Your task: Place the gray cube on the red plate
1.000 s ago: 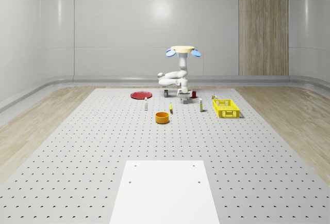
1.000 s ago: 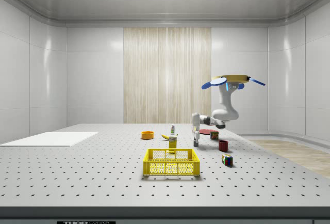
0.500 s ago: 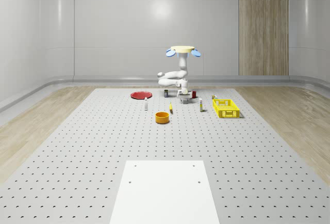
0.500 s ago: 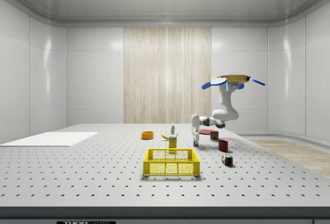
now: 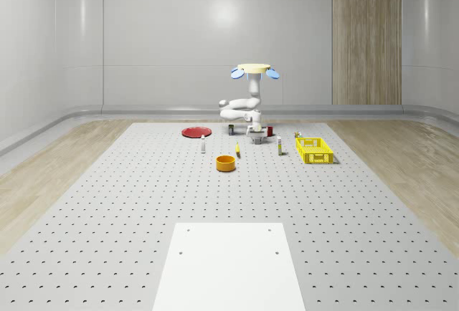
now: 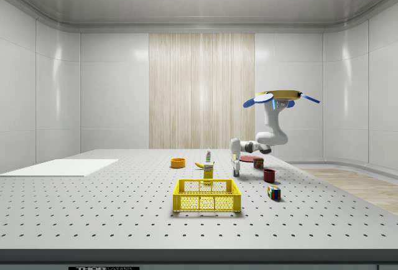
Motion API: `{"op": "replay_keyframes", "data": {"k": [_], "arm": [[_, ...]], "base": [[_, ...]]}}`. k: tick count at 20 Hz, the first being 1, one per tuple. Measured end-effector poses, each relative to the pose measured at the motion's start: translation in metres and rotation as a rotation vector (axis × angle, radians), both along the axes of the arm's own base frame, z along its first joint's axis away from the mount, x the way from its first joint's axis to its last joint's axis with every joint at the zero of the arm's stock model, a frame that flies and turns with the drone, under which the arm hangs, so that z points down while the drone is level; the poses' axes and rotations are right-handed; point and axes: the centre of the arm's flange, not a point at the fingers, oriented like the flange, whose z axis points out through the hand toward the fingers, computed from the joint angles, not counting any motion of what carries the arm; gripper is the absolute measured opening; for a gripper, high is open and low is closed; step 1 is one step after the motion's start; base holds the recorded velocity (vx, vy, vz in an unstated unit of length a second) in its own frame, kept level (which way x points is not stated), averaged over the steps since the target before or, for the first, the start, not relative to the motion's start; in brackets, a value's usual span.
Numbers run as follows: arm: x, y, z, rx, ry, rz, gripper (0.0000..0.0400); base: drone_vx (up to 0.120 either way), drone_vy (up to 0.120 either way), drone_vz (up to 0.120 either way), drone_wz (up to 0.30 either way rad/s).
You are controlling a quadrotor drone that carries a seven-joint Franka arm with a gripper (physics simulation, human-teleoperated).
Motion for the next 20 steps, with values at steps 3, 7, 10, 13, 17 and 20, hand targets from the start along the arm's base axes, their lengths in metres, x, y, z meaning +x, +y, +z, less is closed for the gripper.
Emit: {"op": "replay_keyframes", "data": {"k": [3, 7, 10, 13, 17, 20], "arm": [[0.0, 0.0, 0.0, 0.0, 0.0, 0.0, 0.0267], [0.0, 0.0, 0.0, 0.0, 0.0, 0.0, 0.0256], [0.0, 0.0, -0.006, 0.0, 0.0, 0.0, 0.0253], [0.0, 0.0, -0.017, 0.0, 0.0, 0.0, 0.0251], [0.0, 0.0, -0.033, 0.0, 0.0, 0.0, 0.0251], [0.0, 0.0, -0.041, 0.0, 0.0, 0.0, 0.025]], "base": [[0.0, 0.0, 0.0, 0.0], [0.0, 0.0, 0.0, 0.0], [0.0, 0.0, 0.0, 0.0], [0.0, 0.0, 0.0, 0.0], [0.02, -0.05, 0.12, 0.0], [0.12, -0.12, 0.12, 0.0]]}}
